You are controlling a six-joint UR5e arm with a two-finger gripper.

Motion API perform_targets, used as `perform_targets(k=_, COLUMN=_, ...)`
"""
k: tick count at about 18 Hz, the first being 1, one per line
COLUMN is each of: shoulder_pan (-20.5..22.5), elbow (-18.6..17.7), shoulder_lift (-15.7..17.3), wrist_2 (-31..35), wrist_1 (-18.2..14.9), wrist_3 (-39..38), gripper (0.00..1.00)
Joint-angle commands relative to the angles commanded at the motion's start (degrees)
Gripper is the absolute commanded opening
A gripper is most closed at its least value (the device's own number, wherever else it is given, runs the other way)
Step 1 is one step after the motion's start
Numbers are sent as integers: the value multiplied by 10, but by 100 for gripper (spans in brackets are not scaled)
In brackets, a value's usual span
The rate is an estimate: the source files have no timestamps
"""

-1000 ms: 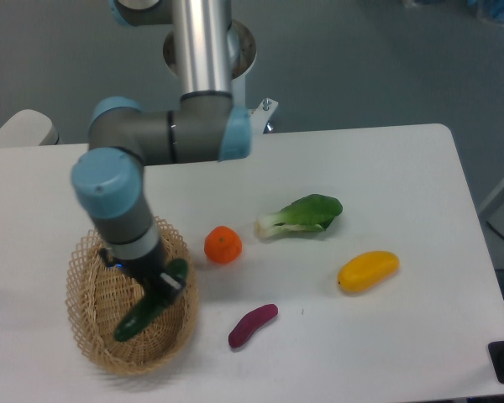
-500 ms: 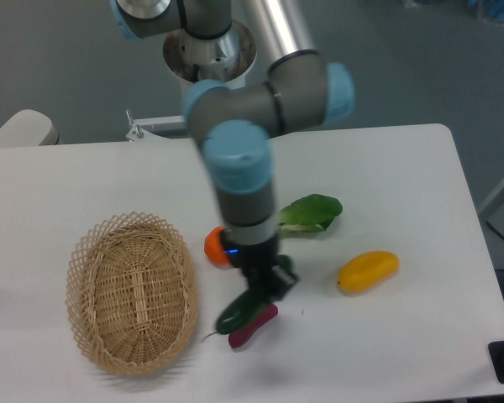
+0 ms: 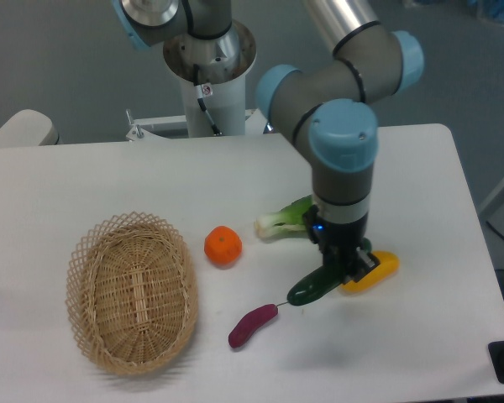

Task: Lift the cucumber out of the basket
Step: 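Carry the held cucumber over beside the yellow fruit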

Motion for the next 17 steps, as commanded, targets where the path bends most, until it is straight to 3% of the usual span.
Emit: perform_targets(k=17, shoulder_pan=2, elbow=3, shoulder_lift=-5, wrist_2=-1, wrist_1=1, wrist_3=0, gripper=32)
